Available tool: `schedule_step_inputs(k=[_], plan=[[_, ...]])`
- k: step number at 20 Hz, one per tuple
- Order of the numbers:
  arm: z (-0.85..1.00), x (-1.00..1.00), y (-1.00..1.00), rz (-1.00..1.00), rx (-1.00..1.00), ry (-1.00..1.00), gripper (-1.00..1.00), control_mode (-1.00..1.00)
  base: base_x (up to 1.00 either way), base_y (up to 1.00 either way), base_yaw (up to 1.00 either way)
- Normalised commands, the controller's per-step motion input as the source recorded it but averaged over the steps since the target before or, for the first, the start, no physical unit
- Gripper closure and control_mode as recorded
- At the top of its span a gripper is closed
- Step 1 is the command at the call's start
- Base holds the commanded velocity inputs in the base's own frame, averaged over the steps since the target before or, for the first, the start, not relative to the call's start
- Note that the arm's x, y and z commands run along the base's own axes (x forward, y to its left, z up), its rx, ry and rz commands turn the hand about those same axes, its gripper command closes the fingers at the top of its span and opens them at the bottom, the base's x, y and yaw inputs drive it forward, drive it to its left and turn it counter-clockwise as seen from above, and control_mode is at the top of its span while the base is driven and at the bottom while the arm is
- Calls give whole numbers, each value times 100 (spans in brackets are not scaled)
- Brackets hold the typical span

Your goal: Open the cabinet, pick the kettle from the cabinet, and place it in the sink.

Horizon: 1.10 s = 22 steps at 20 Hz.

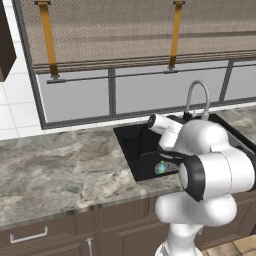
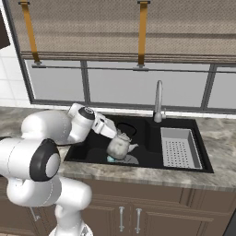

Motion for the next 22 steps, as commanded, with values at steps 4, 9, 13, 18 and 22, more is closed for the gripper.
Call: schedule_step_inputs(k=[4,9,13,18,22], plan=[[-4,19,-6,0,0,0,100,-100,0,0,0],[-1,14,-12,0,0,0,100,-100,0,0,0],[-6,12,-13,0,0,0,100,-100,0,0,0],[-16,8,-13,0,0,0,100,-100,0,0,0],[-15,2,-14,1,0,-7,100,-100,0,0,0]])
